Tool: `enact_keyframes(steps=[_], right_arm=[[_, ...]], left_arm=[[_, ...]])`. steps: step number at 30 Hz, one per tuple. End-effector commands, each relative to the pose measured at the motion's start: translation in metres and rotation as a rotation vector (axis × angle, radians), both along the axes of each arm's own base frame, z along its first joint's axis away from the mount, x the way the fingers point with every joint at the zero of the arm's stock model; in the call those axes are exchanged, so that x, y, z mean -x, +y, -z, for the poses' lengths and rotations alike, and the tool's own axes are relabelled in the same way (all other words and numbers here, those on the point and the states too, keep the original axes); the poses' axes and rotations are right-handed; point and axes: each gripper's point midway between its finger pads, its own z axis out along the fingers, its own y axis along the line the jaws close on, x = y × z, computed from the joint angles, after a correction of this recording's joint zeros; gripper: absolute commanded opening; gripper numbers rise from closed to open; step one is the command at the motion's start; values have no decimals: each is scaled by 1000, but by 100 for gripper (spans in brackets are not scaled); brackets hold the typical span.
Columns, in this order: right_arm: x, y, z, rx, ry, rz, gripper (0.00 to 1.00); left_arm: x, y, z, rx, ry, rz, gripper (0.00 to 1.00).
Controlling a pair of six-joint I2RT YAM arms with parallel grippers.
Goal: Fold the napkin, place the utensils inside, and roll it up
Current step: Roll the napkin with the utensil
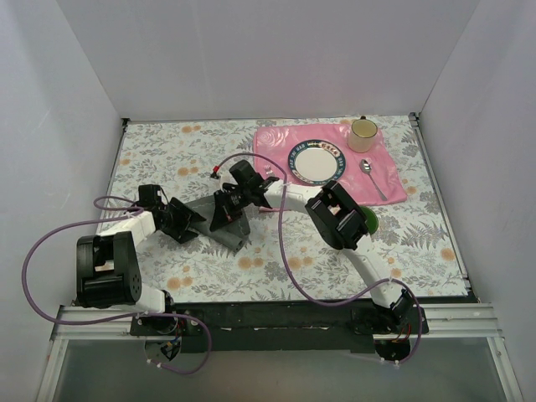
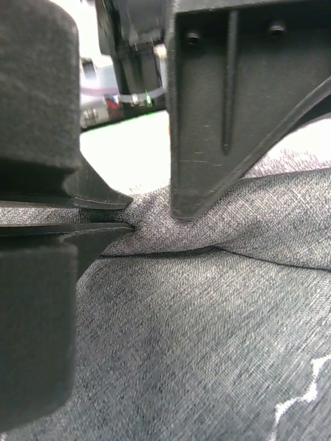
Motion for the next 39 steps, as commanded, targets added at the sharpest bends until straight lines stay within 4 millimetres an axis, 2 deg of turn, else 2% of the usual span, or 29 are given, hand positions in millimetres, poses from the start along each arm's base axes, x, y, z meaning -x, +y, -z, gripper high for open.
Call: enact_keyframes(steps=[1, 5, 6, 7, 8, 9, 10, 11, 12, 14, 15, 17, 18, 19, 21, 26, 32, 36, 37, 39], right_arm=[[14, -2, -1, -64, 170, -46, 1], [8, -7, -2, -51, 154, -54, 13], [1, -8, -2, -19, 98, -30, 22], [-5, -4, -9, 1, 32, -33, 27], [-5, -12, -10, 56, -32, -53, 32], [-14, -15, -6, 114, -108, -25, 41], [-15, -11, -16, 125, -168, -30, 45], [-13, -15, -23, 158, -205, -33, 49], [-21, -17, -23, 192, -304, -28, 57], [-15, -14, -38, 209, -402, -39, 62], [-20, -16, -38, 244, -472, -32, 64], [-10, -11, -44, 268, -566, -51, 69], [-16, -13, -42, 315, -630, -25, 72], [-8, -8, -42, 327, -678, -48, 74], [-8, -6, -38, 363, -754, -59, 77], [0, 4, -24, 422, -843, -80, 80], [-6, 4, -9, 480, -919, -64, 78], [-12, 1, 0, 511, -937, -53, 69], [-12, 1, 1, 514, -937, -53, 62], [-10, 4, -1, 499, -932, -53, 56]], left_arm=[[-3, 8, 12, -45, 15, -14, 55], [-6, 10, 13, -65, 13, -6, 38], [-6, 11, 13, -70, 12, -2, 34], [-4, 13, 13, -79, 19, -3, 33], [-3, 13, 14, -83, 21, 0, 31], [-3, 13, 13, -86, 20, 2, 31], [-2, 13, 13, -88, 19, 7, 29], [-1, 13, 14, -87, 22, 6, 28], [0, 13, 14, -88, 23, 5, 27], [1, 12, 15, -82, 27, 10, 26], [1, 11, 15, -78, 28, 12, 26], [1, 10, 15, -72, 27, 15, 25], [1, 9, 14, -65, 29, 16, 25], [-1, 9, 13, -63, 26, 18, 25], [-1, 8, 13, -57, 31, 23, 25], [-3, 4, 12, -33, 36, 28, 25], [-2, 2, 9, -19, 29, 32, 25], [-2, 0, 7, -10, 28, 29, 26], [-1, 0, 6, -9, 28, 27, 27], [-3, 1, 3, -11, 17, 24, 31]])
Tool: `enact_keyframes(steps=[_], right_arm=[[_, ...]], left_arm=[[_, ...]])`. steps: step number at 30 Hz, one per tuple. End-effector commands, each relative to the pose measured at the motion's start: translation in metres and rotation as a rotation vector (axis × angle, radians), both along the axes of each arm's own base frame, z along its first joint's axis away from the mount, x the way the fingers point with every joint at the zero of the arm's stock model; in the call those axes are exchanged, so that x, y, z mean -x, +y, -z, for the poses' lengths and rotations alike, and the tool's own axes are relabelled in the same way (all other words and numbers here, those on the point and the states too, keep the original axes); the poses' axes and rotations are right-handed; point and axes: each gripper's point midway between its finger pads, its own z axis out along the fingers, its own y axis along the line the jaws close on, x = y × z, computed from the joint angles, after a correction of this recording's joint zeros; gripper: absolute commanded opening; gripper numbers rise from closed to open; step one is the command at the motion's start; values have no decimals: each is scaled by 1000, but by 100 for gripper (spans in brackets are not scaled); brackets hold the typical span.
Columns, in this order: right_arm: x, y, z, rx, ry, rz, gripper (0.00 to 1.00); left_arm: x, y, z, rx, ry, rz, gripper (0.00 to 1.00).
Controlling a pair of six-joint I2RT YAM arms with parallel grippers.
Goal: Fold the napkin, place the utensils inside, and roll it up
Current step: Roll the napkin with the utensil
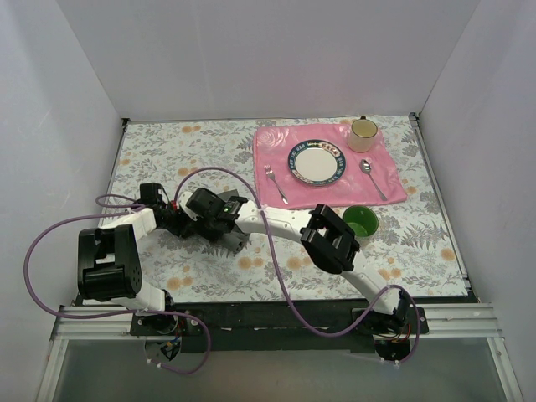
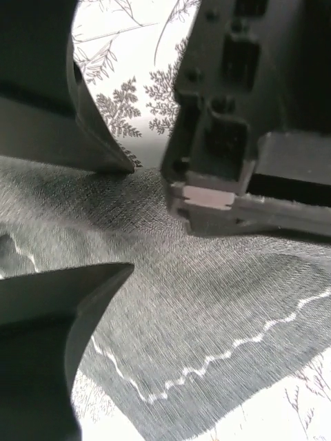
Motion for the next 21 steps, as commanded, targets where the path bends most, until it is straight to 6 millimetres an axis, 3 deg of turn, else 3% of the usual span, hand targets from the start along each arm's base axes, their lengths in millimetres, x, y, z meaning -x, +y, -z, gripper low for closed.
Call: enact_keyframes(steps=[1, 3, 6, 9, 10, 12, 13, 14, 16, 21], right_arm=[[-13, 6, -1, -12, -46, 18, 51], [-10, 10, -3, -36, -11, 5, 47], [-8, 12, -6, -82, 62, 8, 31], [-3, 12, -12, -164, 195, 9, 29], [-12, 10, -15, -198, 226, 27, 28], [-4, 12, -18, -253, 348, 21, 28], [-13, 8, -19, -277, 390, 35, 28], [-5, 12, -19, -320, 494, 20, 27], [-12, 5, -15, -358, 590, 43, 26], [-7, 4, -11, -443, 820, 40, 24]], left_arm=[[2, 3, -5, -20, 0, 2, 33], [1, 4, -6, -28, -5, 7, 36], [0, 5, -9, -37, -10, 15, 43], [-1, 8, -16, -57, -32, 17, 52], [0, 8, -17, -60, -33, 19, 53], [1, 8, -19, -62, -40, 21, 56], [2, 7, -20, -56, -39, 21, 57], [4, 7, -19, -52, -33, 19, 57], [4, 5, -20, -46, -37, 17, 59], [2, 5, -16, -34, -37, 5, 59]])
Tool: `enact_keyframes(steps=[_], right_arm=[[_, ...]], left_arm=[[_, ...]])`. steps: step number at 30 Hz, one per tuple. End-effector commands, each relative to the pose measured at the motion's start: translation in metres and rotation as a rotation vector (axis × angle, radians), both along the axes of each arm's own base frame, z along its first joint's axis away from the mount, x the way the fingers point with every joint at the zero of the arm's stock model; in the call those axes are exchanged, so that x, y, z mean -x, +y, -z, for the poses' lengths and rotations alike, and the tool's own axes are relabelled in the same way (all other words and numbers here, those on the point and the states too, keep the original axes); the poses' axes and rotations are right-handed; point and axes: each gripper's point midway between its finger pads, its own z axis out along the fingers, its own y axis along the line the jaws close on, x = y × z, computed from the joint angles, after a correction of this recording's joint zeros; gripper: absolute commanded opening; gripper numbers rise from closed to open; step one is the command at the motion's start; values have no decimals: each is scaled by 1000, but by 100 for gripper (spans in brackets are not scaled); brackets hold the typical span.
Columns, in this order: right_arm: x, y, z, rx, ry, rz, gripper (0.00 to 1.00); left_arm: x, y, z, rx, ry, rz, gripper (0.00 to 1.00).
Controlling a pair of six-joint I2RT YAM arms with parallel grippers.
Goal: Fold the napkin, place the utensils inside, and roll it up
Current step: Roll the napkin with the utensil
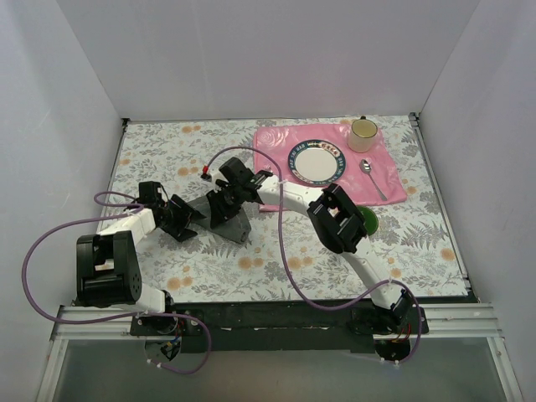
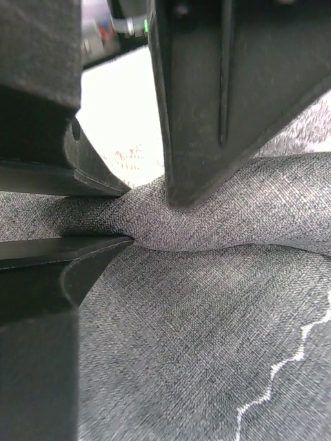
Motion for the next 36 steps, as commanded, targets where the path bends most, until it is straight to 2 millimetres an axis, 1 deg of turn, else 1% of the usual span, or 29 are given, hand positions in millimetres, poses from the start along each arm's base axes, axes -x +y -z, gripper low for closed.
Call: enact_keyframes(steps=[1, 2, 3, 4, 5, 8, 11, 14, 15, 16, 17, 18, 19, 20, 21, 22, 23, 24, 25, 26, 27, 28, 29, 30, 32, 33, 34, 36], right_arm=[[7, 5, -9, -140, 243, -15, 24], [11, 3, -5, -146, 288, -25, 23], [10, 5, -7, -173, 299, -25, 23], [7, 2, -7, -177, 338, -1, 22], [11, 2, -6, -185, 369, -11, 22], [12, 2, -4, -187, 397, -6, 22], [12, 2, -3, -200, 438, -5, 23], [10, 1, -1, -197, 451, -2, 27], [8, 2, -4, -200, 435, -6, 30], [5, 3, -7, -195, 409, -4, 33], [1, -4, -2, -146, 349, 5, 37], [1, -3, -3, -124, 303, 2, 44], [-4, -3, -9, -103, 240, 1, 48], [-16, -6, -15, -63, 140, 41, 51], [-11, -11, -13, -16, 75, 10, 58], [-13, -11, -27, -9, 5, 12, 60], [-22, -15, -27, 39, -80, 47, 63], [-14, -15, -30, 68, -149, 7, 68], [-15, -15, -40, 79, -208, 10, 70], [-19, -18, -40, 120, -280, 27, 71], [-9, -13, -42, 133, -320, 6, 74], [-9, -13, -45, 151, -376, -9, 75], [-13, -14, -45, 187, -425, 23, 76], [-5, -9, -45, 203, -476, -11, 78], [-9, -8, -43, 248, -567, -14, 79], [-2, -3, -43, 252, -588, -31, 79], [-2, -2, -38, 266, -610, -42, 80], [-2, 1, -36, 291, -650, -41, 80]], left_arm=[[-2, 2, -5, -4, -16, -9, 59], [-3, 1, -2, 0, -7, -12, 59], [-4, 1, -1, 1, -7, -13, 59], [-7, 1, 0, 3, -10, -17, 58], [-7, 0, 3, 1, -1, -12, 58], [-10, 0, 9, -10, 6, -10, 57], [-10, 5, 18, -43, 21, -19, 57], [-9, 10, 25, -69, 35, -27, 53], [-10, 13, 27, -94, 30, -32, 48], [-11, 16, 28, -110, 28, -33, 46], [-11, 18, 29, -122, 28, -32, 44], [-11, 19, 29, -130, 29, -30, 42], [-10, 20, 31, -139, 34, -21, 40], [-10, 20, 31, -138, 36, -20, 39], [-9, 19, 31, -136, 35, -16, 38], [-9, 19, 32, -134, 38, -13, 37], [-8, 17, 32, -126, 36, -8, 37], [-8, 16, 32, -122, 36, -6, 36], [-8, 16, 32, -120, 36, -3, 36], [-6, 15, 32, -115, 40, 1, 36], [-7, 14, 32, -109, 39, 2, 36], [-6, 13, 32, -106, 40, 5, 36], [-7, 12, 31, -97, 40, 8, 36], [-7, 11, 31, -93, 41, 10, 36], [-10, 11, 29, -86, 39, 12, 36], [-9, 9, 29, -82, 44, 16, 36], [-11, 8, 27, -76, 41, 17, 36], [-11, 6, 25, -59, 40, 17, 36]])
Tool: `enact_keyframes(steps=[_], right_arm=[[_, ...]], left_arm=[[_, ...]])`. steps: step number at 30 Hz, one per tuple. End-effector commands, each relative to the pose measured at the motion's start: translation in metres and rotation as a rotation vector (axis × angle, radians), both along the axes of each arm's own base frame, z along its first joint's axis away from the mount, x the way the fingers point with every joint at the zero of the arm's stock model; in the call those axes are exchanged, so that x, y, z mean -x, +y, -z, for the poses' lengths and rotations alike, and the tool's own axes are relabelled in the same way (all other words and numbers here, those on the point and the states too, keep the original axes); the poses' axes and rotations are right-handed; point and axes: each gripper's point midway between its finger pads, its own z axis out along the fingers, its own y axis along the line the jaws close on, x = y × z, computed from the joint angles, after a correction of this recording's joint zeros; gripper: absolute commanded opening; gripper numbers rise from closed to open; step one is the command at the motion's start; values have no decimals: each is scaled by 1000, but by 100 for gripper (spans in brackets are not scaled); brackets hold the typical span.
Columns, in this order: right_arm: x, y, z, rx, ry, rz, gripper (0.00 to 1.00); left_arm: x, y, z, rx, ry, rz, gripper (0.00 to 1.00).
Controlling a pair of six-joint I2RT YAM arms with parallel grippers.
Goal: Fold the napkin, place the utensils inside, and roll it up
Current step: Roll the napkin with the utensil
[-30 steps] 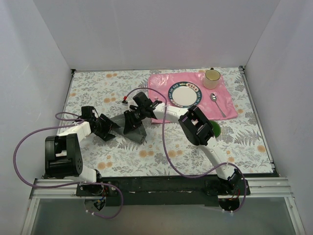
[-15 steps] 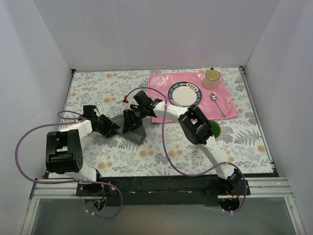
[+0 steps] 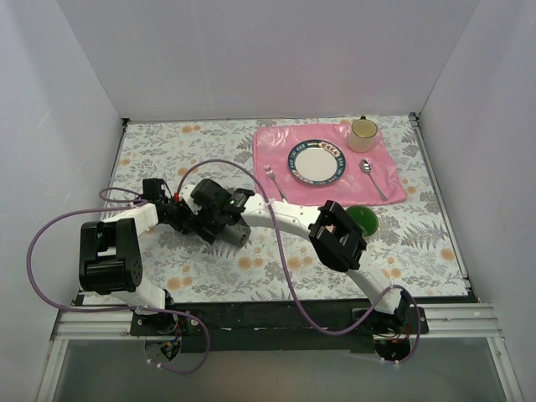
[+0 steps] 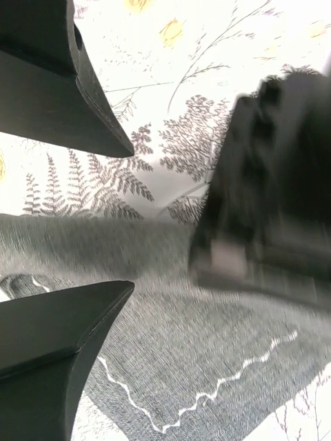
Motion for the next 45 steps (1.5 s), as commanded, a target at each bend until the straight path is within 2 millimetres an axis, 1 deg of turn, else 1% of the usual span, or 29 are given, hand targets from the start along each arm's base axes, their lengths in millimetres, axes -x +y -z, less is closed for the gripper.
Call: enact_keyframes(steps=[1, 4, 7, 13, 16, 17, 18, 19, 20, 21, 22, 23, 24, 25, 26, 27, 28, 29, 30, 31, 32, 33, 34, 35, 37, 38, 41, 43, 45], right_arm=[[-24, -4, -8, 93, -206, 19, 80], [-21, -3, 0, 114, -225, 6, 79], [-23, -4, 7, 134, -242, 17, 77], [-27, -3, 18, 147, -259, 29, 69], [-27, -1, 16, 132, -247, 29, 62], [-24, 2, 15, 115, -226, 17, 56], [-25, 2, 15, 106, -206, 17, 52], [-19, 5, 16, 81, -156, 7, 50], [-21, 4, 16, 63, -120, 14, 45], [-18, 5, 14, 39, -79, 12, 43], [-7, 12, 13, -19, 10, -4, 41], [-7, 12, 10, -48, 46, -11, 37], [-9, 5, 13, -66, 104, 13, 35], [-9, 6, 11, -102, 149, 19, 33], [-10, 6, 8, -161, 235, 26, 31], [-8, 3, 12, -176, 290, 32, 31], [-2, 3, 11, -206, 364, 8, 30], [-11, 1, 8, -244, 418, 43, 28], [-13, 0, 11, -256, 456, 48, 28], [-8, -3, 14, -267, 513, 35, 27], [-15, -5, 12, -292, 534, 47, 27], [-14, -5, 14, -299, 575, 60, 27], [-10, -5, 12, -317, 625, 42, 27], [-12, -7, 13, -328, 655, 46, 26], [-8, -4, 14, -353, 735, 45, 25], [-9, -6, 14, -360, 756, 51, 25], [-6, -4, 16, -368, 808, 48, 25], [-5, -3, 16, -377, 830, 53, 25], [-5, -5, 17, -380, 845, 58, 25]], left_arm=[[7, 8, 13, -49, 55, -4, 36], [7, 6, 12, -36, 58, -4, 36], [7, 5, 11, -23, 58, -2, 36], [5, 3, 8, -5, 53, -3, 36], [5, 3, 4, -11, 45, 1, 42], [5, 4, 2, -15, 39, 4, 47], [5, 4, 0, -20, 32, 5, 50], [5, 5, -3, -22, 23, 6, 53], [5, 6, -7, -31, 9, 7, 59], [5, 6, -10, -37, -1, 9, 61], [5, 6, -11, -41, -7, 10, 62], [6, 7, -12, -44, -9, 11, 63], [7, 6, -15, -44, -17, 14, 64], [8, 6, -16, -41, -16, 14, 65], [10, 6, -15, -40, -11, 16, 65], [11, 6, -17, -38, -15, 12, 67], [13, 5, -17, -36, -13, 13, 67], [14, 5, -18, -37, -16, 11, 68], [14, 5, -19, -37, -22, 8, 69], [13, 5, -23, -40, -38, 5, 70], [13, 6, -25, -43, -43, 4, 70], [11, 6, -27, -45, -53, 0, 71], [11, 5, -29, -39, -60, -2, 73], [9, 4, -30, -35, -73, -2, 73], [8, 1, -26, -23, -61, -2, 74], [8, 0, -21, -17, -47, 1, 74], [2, -5, -14, -5, -43, 5, 73], [-3, -10, -14, -1, -49, 17, 73], [-7, -8, -11, -16, -45, 14, 72]])
